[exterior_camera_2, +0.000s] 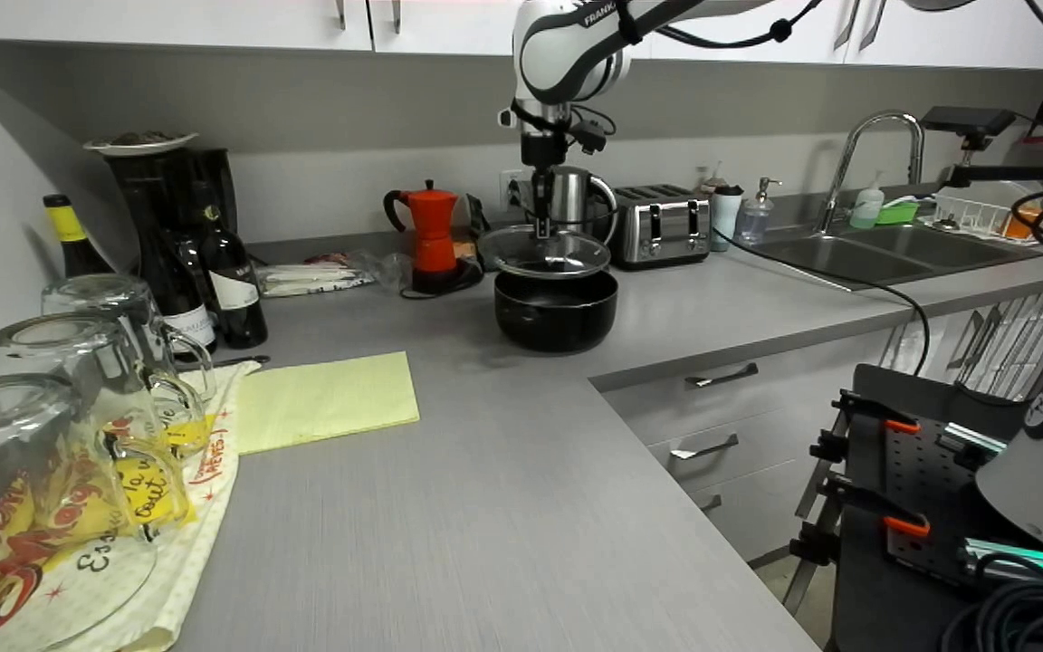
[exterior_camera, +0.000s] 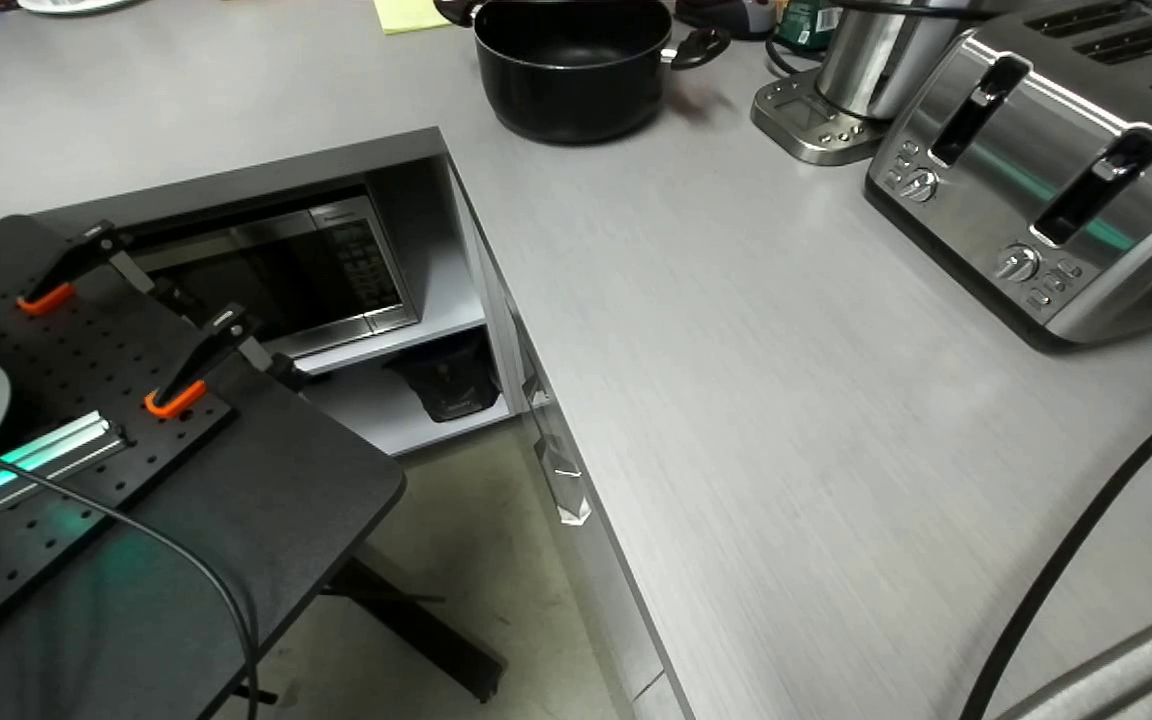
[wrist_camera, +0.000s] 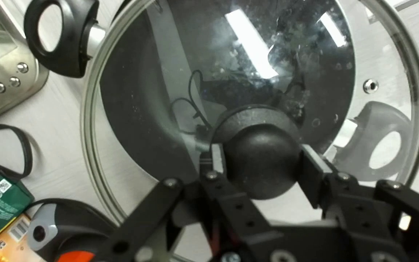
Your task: Pick up the lid from the pot and put it on the counter
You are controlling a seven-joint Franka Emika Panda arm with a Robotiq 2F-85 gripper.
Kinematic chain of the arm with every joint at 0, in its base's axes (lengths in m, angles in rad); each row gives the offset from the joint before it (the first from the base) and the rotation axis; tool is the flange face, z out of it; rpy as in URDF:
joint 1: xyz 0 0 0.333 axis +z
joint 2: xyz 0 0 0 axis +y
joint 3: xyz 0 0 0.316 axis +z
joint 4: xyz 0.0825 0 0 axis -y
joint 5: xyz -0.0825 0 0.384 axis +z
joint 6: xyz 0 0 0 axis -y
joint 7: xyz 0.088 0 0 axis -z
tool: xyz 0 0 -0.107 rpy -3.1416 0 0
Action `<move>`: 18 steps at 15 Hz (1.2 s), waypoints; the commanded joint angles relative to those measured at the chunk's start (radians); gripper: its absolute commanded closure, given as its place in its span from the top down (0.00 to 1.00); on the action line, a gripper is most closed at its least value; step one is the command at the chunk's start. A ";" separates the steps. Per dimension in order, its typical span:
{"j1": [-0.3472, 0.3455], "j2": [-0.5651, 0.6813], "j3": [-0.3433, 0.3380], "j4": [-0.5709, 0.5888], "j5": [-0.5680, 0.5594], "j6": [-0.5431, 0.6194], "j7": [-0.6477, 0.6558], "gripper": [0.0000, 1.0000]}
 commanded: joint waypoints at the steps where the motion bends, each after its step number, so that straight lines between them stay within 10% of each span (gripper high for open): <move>1: 0.009 -0.168 0.019 -0.177 -0.018 0.051 -0.048 0.25; 18: 0.292 -0.334 0.153 -0.346 -0.250 0.009 -0.105 0.25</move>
